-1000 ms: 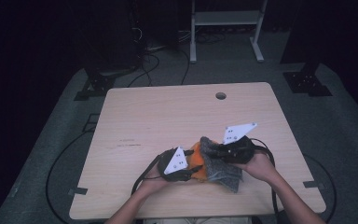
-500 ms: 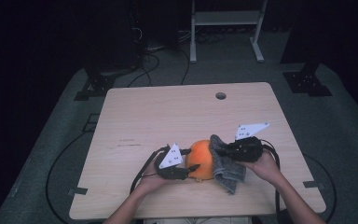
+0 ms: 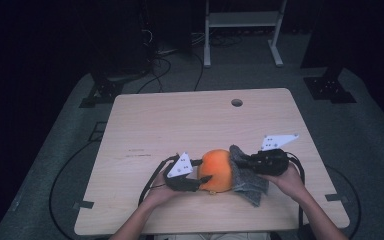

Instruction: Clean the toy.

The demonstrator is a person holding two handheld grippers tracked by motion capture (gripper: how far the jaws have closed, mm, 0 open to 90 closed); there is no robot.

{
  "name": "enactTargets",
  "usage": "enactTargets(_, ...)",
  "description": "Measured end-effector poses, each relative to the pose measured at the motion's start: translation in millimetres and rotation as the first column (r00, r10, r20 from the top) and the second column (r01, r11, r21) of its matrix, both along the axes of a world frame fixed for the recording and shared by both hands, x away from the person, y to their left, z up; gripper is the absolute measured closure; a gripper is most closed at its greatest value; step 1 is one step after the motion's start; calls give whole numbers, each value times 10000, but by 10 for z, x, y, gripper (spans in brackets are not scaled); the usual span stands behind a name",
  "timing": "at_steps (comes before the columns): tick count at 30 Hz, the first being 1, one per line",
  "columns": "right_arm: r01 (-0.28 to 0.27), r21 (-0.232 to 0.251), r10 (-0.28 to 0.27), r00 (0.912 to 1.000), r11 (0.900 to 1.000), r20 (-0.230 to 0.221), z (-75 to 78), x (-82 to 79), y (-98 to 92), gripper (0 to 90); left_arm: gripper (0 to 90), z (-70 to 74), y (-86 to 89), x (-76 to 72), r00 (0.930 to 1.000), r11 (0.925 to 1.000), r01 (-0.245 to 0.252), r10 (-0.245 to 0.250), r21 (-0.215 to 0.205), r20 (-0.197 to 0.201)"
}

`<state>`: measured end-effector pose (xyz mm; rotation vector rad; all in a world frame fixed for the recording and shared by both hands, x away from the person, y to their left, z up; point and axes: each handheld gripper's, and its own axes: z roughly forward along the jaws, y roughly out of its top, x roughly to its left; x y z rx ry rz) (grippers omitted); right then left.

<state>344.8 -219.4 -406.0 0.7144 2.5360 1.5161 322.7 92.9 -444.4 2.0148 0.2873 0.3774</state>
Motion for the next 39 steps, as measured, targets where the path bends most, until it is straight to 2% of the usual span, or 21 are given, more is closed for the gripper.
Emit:
enactTargets(2, -80, -466, 75, 9999, 9989, -115, -12, 40, 92, 777, 419, 2, 11, 7, 10000, 10000, -9, 9, 15, -70)
enactTargets(3, -109, -662, 111, 9999, 9977, 24, -26, 29, 141, 781, 405, 5, 21, 14, 9998, 10000, 20, -21, -50, -191)
enactTargets(6, -212, -899, 242, 9992, 9957, 318, -32, -47, 210, 787, 264, 89, 70, 52, 9927, 9974, 171, -253, -704, -1178)
enactTargets(8, -258, -952, 307, 9983, 9951, 498, -50, -118, 220, 790, 207, 159, 78, 53, 9914, 9920, 98, -260, -1262, -1280)
enactTargets(10, -460, -963, 510, 9974, 9943, 509, -76, -201, 240, 792, 157, 202, 33, 60, 9913, 9930, -195, 40, -1161, -1318)
enactTargets(12, -574, -1067, 653, 9952, 9926, 725, -91, -300, 267, 793, 112, 195, -37, 82, 9886, 9971, -290, 183, -698, -1495)
enactTargets(14, -624, -1177, 730, 9934, 9911, 888, -99, -379, 281, 792, 98, 158, -115, 85, 9834, 9992, -149, 80, -371, -1812)
enactTargets(15, -588, -1268, 719, 9923, 9902, 1012, -103, -410, 280, 791, 133, 149, -140, 78, 9810, 9996, -5, -49, -281, -1941)
enactTargets(17, -468, -1370, 626, 9916, 9895, 1136, -100, -444, 255, 791, 317, 181, -165, 44, 9892, 9999, -6, -13, -127, -1466)
enactTargets(19, -362, -1129, 499, 9914, 9929, 1206, -62, -440, 193, 793, 447, 226, -182, 17, 9968, 9999, 16, -27, -133, -798)
enactTargets(21, -194, -797, 309, 9889, 9966, 1452, 9, -434, 136, 792, 479, 248, -198, 0, 9999, 9998, -86, 83, -171, -149)
enactTargets(23, 29, -260, 16, 9854, 9997, 1702, 88, -411, 90, 791, 488, 251, -222, -23, 9973, 10000, -71, 71, -9, 728)
enactTargets(26, 170, 296, -218, 9853, 9994, 1694, 165, -300, 84, 791, 488, 248, -229, -28, 9921, 9998, 153, -137, -119, 1246)
enactTargets(28, 34, 377, -91, 9883, 9993, 1521, 162, -206, 142, 791, 484, 215, -230, -8, 9936, 9999, 124, -122, -5, 1121)
enactTargets(29, 13, 207, -43, 9892, 9998, 1463, 144, -166, 181, 791, 475, 183, -209, 18, 9951, 9999, 119, -126, 73, 981)
enactTargets(31, -41, 106, 29, 9933, 9999, 1156, 73, -104, 247, 792, 428, 140, -125, 92, 9998, 9995, 165, -162, -281, 105)
enactTargets(32, -49, 140, 34, 9946, 9999, 1034, 42, -87, 279, 793, 359, 141, -99, 114, 9995, 9991, 86, -99, -424, -288)
enactTargets(34, -112, 30, 108, 9933, 9999, 1150, 19, -100, 373, 794, 231, 154, -84, 119, 9975, 9986, -23, -15, -528, -706)
enactTargets(36, -264, -165, 283, 9910, 9995, 1308, 24, -143, 468, 794, 232, 157, -75, 110, 9979, 9994, -69, 47, -345, -640)
enactTargets(38, -285, -399, 344, 9873, 9988, 1554, 33, -178, 506, 794, 353, 143, -46, 87, 9992, 9996, -121, 111, -253, -384)
enactTargets(39, -308, -364, 359, 9880, 9989, 1502, 32, -179, 489, 795, 392, 137, -39, 74, 9995, 9998, -57, 50, -204, -318)
